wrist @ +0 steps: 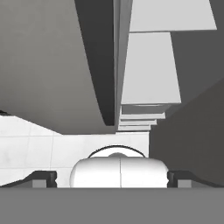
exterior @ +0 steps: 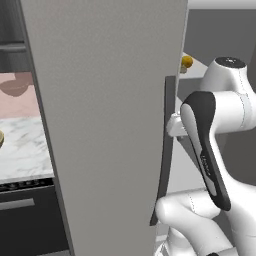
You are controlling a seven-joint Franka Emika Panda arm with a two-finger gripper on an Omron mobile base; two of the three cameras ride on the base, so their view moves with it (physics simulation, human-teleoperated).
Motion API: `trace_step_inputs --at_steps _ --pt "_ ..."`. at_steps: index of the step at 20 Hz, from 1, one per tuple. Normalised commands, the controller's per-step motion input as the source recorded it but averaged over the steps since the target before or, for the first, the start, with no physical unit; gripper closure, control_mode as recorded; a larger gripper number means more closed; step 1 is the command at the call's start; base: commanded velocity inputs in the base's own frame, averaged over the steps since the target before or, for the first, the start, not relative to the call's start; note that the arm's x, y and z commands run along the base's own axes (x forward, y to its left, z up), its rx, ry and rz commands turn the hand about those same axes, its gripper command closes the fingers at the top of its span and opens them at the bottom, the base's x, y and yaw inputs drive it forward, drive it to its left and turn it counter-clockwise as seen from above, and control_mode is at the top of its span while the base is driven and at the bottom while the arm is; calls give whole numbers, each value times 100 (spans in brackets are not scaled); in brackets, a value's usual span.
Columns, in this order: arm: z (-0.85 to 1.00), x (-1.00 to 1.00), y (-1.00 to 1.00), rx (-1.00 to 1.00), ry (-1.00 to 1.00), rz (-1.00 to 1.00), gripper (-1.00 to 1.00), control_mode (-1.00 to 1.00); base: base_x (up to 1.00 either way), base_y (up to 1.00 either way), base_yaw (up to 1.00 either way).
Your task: Take the lemon, garlic, and corn from the freezer and place them in the bowl on the counter.
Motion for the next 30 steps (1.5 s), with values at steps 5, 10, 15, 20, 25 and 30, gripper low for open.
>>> trace_step_inputs --at_steps 5,10,15,20,25,30 --pt "0 0 0 0 0 0 -100 100 35 -32 0" --pt "0 0 0 0 0 0 -100 100 17 -44 0" --pt "0 0 0 0 0 0 -100 100 8 -49 0" --pt "0 0 0 0 0 0 -100 100 6 -42 0" --pt "0 0 0 0 0 0 -100 100 35 -39 0" --pt "0 0 0 0 0 0 -100 100 27 -39 -8"
